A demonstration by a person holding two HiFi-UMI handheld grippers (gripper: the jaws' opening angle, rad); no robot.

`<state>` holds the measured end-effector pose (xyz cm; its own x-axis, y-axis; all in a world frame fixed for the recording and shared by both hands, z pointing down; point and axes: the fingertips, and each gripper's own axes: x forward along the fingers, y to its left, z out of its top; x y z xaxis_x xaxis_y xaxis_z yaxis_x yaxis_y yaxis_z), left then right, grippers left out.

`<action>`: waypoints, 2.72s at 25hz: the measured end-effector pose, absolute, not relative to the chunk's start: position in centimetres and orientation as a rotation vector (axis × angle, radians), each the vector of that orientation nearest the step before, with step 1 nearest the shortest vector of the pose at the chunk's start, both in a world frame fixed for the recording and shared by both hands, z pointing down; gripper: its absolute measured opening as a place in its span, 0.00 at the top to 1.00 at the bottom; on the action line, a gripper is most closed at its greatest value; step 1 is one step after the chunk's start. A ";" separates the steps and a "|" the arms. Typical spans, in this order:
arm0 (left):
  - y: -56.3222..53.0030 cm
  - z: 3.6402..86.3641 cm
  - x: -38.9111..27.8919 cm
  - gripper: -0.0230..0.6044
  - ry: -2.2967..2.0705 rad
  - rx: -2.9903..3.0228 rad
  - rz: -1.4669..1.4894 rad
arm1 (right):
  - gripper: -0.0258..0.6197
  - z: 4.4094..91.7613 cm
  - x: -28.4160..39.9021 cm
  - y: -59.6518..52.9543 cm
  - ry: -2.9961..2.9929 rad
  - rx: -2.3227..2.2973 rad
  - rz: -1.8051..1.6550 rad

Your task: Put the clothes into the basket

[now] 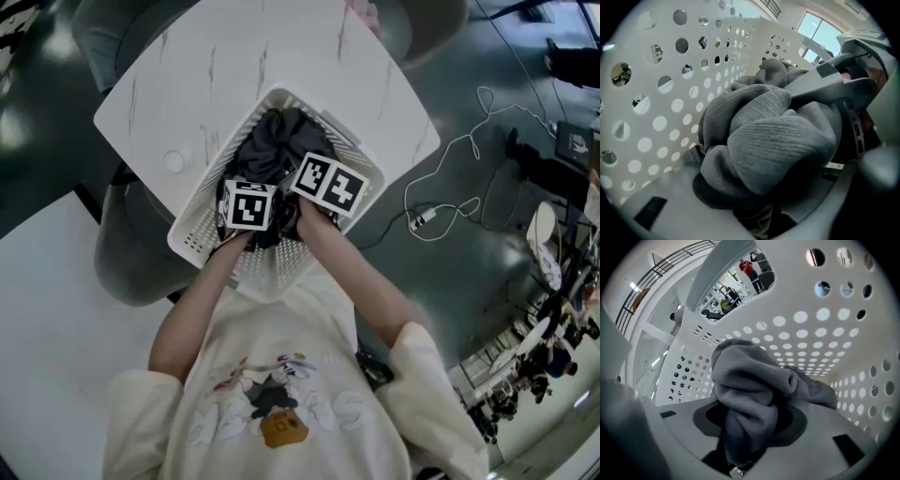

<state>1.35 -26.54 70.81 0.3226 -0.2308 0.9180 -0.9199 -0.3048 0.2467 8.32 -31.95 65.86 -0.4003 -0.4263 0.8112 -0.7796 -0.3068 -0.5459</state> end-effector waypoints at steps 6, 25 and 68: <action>-26.6 71.2 1.4 0.68 -1.061 1.744 1.016 | 0.67 66.9 8.1 -32.5 -1.655 1.495 1.746; -26.2 71.3 1.0 0.67 -1.038 1.707 0.970 | 0.67 69.8 8.1 -33.9 -1.687 1.476 1.716; -27.0 55.2 1.2 0.50 -1.305 2.090 0.569 | 0.42 57.6 9.3 -32.2 -1.938 1.583 1.822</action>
